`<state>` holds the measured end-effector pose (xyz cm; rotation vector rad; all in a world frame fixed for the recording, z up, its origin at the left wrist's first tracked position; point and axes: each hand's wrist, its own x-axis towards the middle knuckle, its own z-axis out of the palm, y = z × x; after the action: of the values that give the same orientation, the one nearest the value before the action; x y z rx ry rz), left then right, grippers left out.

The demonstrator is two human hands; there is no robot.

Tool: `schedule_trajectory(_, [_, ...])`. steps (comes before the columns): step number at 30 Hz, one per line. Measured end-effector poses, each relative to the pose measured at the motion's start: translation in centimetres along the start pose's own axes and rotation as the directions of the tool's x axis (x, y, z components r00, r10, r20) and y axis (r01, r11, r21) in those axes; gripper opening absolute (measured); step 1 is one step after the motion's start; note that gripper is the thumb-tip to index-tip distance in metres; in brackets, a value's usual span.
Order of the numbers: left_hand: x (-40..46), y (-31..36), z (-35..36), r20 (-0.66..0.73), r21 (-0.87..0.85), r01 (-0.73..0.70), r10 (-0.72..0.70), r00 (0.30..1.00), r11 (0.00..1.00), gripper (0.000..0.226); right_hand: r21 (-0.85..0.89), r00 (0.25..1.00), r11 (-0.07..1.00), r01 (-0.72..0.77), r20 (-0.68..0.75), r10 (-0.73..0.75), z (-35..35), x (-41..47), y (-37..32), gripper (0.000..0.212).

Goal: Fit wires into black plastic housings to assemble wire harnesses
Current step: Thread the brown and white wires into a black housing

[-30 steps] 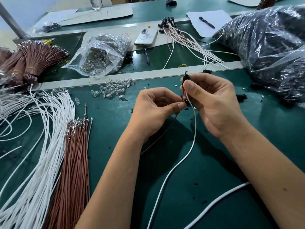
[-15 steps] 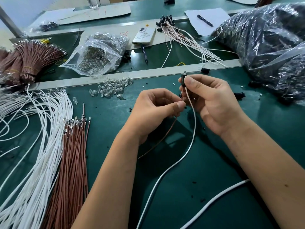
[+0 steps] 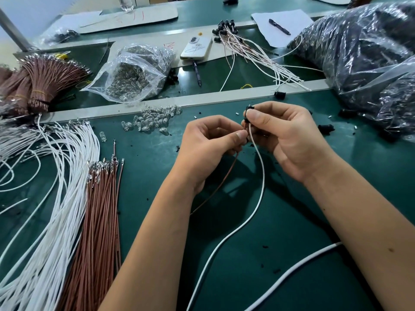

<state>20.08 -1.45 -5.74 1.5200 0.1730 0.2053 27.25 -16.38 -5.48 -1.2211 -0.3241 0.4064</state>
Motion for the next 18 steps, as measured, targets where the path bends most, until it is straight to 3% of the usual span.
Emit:
schedule_trajectory(10, [0.02, -0.1, 0.1, 0.003, -0.017, -0.018, 0.018, 1.0, 1.0, 0.013, -0.011, 0.996, 0.996, 0.089, -0.009, -0.089, 0.0, 0.01, 0.32, 0.02])
schedule_trajectory(18, [0.1, -0.08, 0.14, 0.018, -0.038, -0.027, 0.028, 0.999, 0.999, 0.013, 0.005, 0.993, 0.993, 0.117, -0.016, -0.117, 0.11, 0.0, 0.46, 0.018])
